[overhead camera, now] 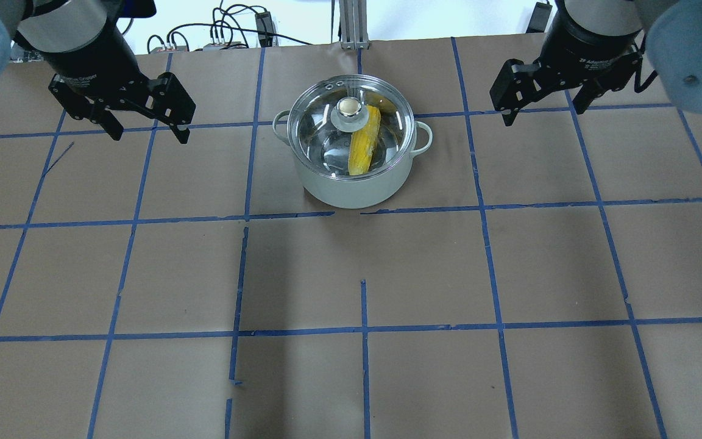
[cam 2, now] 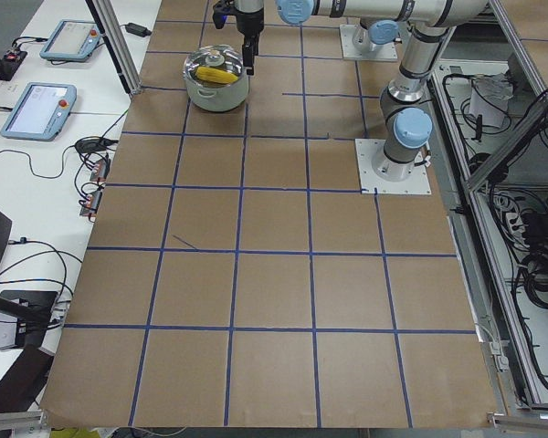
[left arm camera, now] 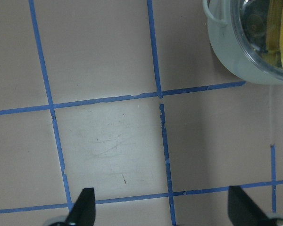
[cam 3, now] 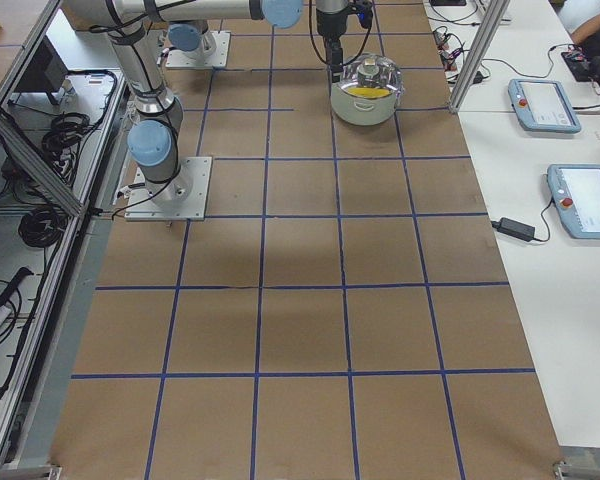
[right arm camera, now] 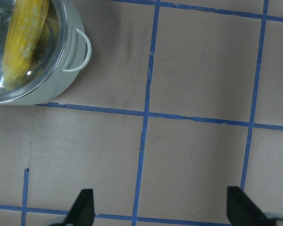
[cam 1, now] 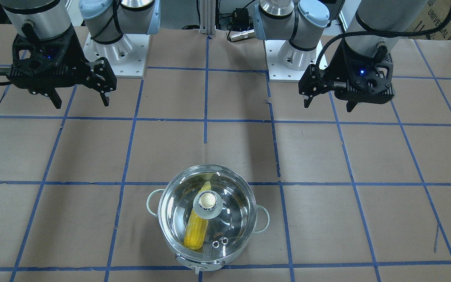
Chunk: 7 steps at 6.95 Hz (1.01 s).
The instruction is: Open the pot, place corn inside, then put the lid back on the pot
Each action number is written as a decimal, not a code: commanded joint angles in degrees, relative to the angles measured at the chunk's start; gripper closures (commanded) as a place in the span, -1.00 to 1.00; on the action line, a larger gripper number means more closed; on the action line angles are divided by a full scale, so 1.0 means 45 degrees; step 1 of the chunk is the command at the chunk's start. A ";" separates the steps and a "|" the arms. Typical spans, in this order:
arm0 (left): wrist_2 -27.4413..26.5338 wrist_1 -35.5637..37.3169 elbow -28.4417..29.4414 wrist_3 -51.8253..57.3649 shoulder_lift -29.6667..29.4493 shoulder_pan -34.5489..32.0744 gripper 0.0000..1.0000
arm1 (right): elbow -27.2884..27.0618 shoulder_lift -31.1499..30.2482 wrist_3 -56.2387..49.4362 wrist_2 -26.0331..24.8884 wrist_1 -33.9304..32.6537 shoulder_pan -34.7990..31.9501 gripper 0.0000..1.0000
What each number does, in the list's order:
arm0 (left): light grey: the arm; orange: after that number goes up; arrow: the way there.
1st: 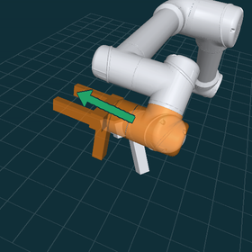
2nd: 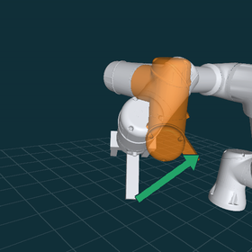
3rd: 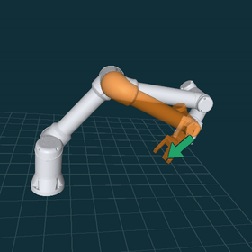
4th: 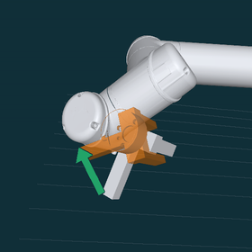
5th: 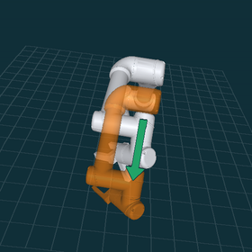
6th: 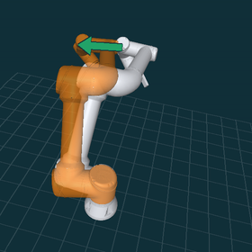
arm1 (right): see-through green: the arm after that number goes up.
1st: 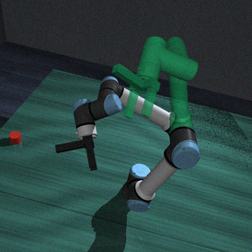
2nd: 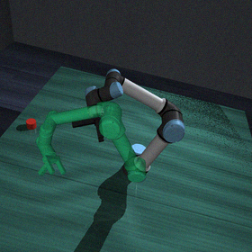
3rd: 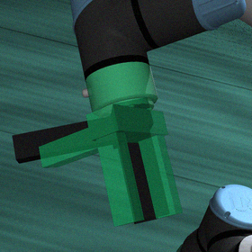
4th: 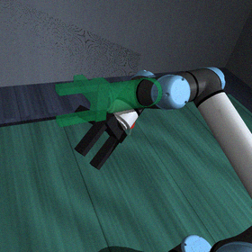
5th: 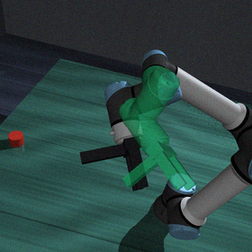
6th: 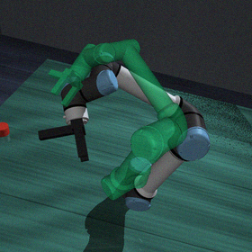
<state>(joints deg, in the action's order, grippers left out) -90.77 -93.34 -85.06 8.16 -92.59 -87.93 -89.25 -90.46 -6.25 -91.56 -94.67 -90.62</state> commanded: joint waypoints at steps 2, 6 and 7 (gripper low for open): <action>-0.0005 0.0000 -0.0023 -0.0115 0.0010 -0.0011 -1.00 | -0.0556 -0.0503 -0.0075 -0.0005 -0.0093 0.0000 -0.99; 0.0035 -0.0019 -0.0042 -0.0154 0.0068 -0.0011 -1.00 | -0.0557 -0.0367 0.0022 -0.0044 -0.0582 0.0000 -0.99; 0.0035 -0.0019 -0.0042 -0.0154 0.0068 -0.0011 -1.00 | -0.0557 -0.0367 0.0022 -0.0064 -0.0582 0.0000 -0.99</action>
